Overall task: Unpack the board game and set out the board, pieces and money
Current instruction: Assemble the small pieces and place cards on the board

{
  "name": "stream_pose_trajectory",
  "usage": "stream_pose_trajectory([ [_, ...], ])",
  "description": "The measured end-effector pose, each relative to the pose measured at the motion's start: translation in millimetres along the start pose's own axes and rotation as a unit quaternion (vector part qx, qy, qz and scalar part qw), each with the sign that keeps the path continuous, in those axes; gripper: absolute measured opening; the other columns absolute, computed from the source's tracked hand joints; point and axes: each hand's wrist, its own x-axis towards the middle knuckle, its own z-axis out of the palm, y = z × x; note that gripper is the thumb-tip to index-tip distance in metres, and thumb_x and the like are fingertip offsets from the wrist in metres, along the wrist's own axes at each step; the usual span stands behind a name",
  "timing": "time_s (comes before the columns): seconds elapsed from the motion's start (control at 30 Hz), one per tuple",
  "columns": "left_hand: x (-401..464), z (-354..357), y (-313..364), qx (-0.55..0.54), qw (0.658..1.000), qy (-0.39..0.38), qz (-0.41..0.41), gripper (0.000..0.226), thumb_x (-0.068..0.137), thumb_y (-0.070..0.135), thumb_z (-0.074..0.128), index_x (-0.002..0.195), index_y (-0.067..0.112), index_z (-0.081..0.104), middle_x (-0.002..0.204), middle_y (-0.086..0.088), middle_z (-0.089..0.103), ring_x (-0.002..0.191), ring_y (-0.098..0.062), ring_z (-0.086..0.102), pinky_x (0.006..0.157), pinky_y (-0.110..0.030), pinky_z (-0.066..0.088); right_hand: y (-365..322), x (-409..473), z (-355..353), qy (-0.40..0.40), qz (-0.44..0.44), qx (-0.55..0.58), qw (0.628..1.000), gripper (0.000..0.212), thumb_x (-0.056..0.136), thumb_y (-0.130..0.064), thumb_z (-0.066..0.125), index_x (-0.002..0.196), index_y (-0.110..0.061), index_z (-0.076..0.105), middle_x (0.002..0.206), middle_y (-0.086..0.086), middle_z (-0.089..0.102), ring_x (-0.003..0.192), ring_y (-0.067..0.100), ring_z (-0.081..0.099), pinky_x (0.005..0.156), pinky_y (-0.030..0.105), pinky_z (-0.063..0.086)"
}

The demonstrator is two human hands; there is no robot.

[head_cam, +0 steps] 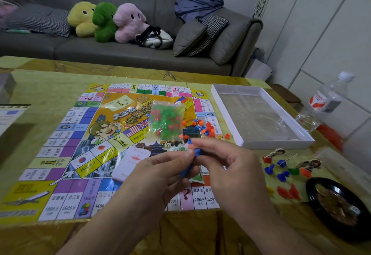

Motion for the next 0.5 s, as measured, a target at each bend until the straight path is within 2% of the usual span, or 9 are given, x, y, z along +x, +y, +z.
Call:
stream_pose_trajectory([
  [0.17, -3, 3, -1, 0.04, 0.999, 0.006, 0.022, 0.016, 0.083, 0.019, 0.077, 0.089, 0.005, 0.083, 0.096, -0.021, 0.079, 0.078, -0.024, 0.076, 0.06, -0.024, 0.06, -1, -2, 3, 0.034, -0.037, -0.035, 0.998, 0.04, 0.096, 0.004, 0.068, 0.119, -0.027, 0.079, 0.104, -0.038, 0.065, 0.104, -0.019, 0.065, 0.083, 0.002, 0.05],
  [0.3, -4, 4, -1, 0.075, 0.996, 0.006, 0.036, 0.022, 0.086, 0.028, 0.074, 0.087, 0.008, 0.084, 0.095, -0.018, 0.079, 0.067, -0.016, 0.07, 0.057, -0.021, 0.057, -2, 1, 2, 0.036, -0.051, -0.057, 0.996, 0.035, 0.094, 0.002, 0.071, 0.114, -0.024, 0.081, 0.1, -0.037, 0.066, 0.1, -0.019, 0.065, 0.081, 0.0, 0.049],
  [0.4, -2, 2, 0, 0.067, 0.997, 0.014, 0.045, 0.024, 0.089, 0.025, 0.069, 0.087, 0.006, 0.083, 0.088, -0.018, 0.076, 0.065, -0.015, 0.067, 0.061, -0.021, 0.059, -1, 5, -2, 0.01, -0.006, -0.022, 1.0, 0.029, 0.088, -0.003, 0.081, 0.103, -0.028, 0.084, 0.092, -0.023, 0.077, 0.092, -0.005, 0.073, 0.08, 0.014, 0.059],
  [0.5, -1, -1, 2, 0.07, 0.996, 0.02, 0.056, 0.023, 0.095, 0.011, 0.063, 0.087, 0.008, 0.084, 0.086, -0.018, 0.077, 0.07, -0.018, 0.072, 0.068, -0.022, 0.061, 0, 8, -7, 0.003, 0.036, 0.042, 0.998, 0.026, 0.081, -0.004, 0.087, 0.088, -0.028, 0.084, 0.086, -0.014, 0.079, 0.086, 0.007, 0.077, 0.076, 0.025, 0.063],
])
